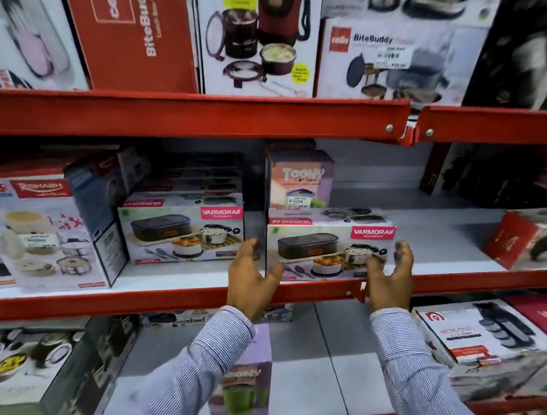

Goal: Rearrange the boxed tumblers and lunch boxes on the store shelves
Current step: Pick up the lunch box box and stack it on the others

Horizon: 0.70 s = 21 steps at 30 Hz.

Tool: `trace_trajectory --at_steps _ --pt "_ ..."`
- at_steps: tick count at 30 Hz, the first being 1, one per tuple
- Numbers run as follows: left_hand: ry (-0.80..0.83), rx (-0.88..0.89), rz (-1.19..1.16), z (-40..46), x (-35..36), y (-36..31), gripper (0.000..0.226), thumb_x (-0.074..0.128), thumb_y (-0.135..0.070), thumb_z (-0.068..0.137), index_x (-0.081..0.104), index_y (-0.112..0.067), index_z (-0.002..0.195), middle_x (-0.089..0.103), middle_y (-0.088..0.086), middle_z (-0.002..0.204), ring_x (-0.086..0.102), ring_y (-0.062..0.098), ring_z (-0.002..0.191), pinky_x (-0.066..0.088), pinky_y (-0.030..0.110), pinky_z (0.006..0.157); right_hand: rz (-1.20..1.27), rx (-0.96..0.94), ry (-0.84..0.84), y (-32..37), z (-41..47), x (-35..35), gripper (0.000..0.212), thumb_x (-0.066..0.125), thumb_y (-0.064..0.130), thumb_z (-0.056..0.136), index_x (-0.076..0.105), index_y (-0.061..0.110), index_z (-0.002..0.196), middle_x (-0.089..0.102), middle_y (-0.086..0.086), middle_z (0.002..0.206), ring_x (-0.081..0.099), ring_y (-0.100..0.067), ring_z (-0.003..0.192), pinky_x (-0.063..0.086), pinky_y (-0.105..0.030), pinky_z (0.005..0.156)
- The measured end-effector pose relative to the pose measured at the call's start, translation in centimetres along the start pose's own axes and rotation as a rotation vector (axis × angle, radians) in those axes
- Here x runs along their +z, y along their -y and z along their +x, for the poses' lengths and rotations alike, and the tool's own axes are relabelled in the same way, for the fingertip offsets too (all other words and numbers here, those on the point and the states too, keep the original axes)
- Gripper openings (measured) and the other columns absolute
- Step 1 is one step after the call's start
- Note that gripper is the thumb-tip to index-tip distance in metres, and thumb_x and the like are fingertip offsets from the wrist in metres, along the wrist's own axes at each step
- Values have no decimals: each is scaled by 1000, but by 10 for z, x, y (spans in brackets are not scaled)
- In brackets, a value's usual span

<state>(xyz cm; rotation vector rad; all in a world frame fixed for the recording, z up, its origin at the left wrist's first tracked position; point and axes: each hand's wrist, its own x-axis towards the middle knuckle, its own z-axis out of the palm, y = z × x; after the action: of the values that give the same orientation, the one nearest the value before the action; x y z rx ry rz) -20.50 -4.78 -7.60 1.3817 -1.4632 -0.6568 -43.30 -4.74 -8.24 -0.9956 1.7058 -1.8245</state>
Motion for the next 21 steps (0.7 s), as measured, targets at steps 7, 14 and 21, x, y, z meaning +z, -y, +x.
trace_trajectory --at_steps 7,14,21 --pt "-75 63 -35 -11 0 -11 57 70 -27 82 52 -23 136 65 0 135 62 21 121 53 40 106 98 -55 25 10 -11 -4 49 67 6 85 54 15 132 67 -12 124 63 -25 110 51 -44 101" --pt "-382 126 -74 -24 -70 -9 65 74 -28 78 53 -23 140 66 -6 133 62 -2 117 52 22 103 118 -239 72 36 -70 31 50 68 8 85 57 19 133 70 -6 123 65 -22 112 54 -26 85" --pt "-549 -38 -63 -32 -156 36 57 76 -28 76 52 -33 128 66 -7 119 66 6 104 56 42 98 56 -241 327 45 -120 102 60 60 28 73 61 13 130 73 -4 119 70 -18 107 57 -36 94"
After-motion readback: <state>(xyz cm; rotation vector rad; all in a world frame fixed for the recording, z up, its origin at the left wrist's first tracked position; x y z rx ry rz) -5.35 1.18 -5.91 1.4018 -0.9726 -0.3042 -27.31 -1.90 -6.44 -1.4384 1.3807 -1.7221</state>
